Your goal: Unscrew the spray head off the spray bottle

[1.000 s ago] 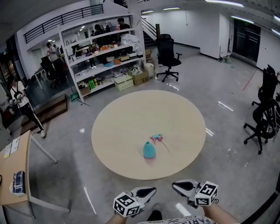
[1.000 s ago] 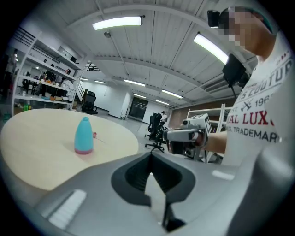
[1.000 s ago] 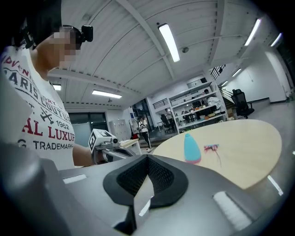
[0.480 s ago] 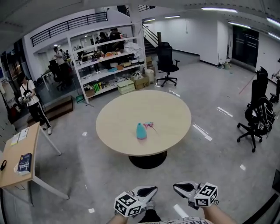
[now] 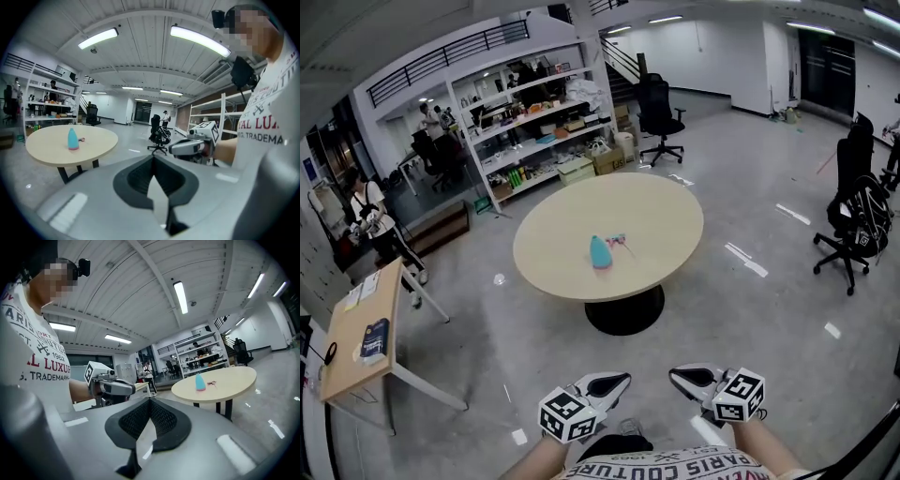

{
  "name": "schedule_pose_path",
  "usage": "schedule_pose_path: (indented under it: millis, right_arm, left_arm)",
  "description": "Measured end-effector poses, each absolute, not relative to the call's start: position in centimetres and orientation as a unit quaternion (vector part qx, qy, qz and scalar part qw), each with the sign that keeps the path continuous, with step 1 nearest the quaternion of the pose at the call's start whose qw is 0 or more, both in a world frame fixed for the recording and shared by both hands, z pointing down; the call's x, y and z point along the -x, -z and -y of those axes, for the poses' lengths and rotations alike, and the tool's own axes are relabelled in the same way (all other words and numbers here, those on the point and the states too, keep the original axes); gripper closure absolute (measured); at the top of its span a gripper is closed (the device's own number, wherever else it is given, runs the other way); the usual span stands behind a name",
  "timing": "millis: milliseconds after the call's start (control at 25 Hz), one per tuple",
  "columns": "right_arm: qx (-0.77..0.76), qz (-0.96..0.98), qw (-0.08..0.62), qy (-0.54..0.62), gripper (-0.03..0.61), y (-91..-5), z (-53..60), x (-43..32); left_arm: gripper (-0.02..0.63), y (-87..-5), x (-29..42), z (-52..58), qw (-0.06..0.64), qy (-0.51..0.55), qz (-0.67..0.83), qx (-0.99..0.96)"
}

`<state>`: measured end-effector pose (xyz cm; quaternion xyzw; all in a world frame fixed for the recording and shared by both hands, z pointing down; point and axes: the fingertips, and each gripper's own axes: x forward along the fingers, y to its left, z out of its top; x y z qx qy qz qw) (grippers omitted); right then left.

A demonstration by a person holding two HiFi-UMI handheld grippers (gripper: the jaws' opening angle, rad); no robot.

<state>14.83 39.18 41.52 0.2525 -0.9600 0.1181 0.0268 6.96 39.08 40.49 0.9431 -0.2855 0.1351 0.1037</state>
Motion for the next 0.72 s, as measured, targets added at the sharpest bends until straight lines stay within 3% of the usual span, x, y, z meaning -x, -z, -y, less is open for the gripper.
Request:
schedule_pose_path:
  millis: [720]
  right_arm:
    - [-0.261, 0.958, 0.037, -0.109, 0.578, -41.4, -39.4, -15.0]
  left_arm:
    - [0.612, -39.6, -7.2, -38.7, 0.092, -0.117, 0.301, -0.942]
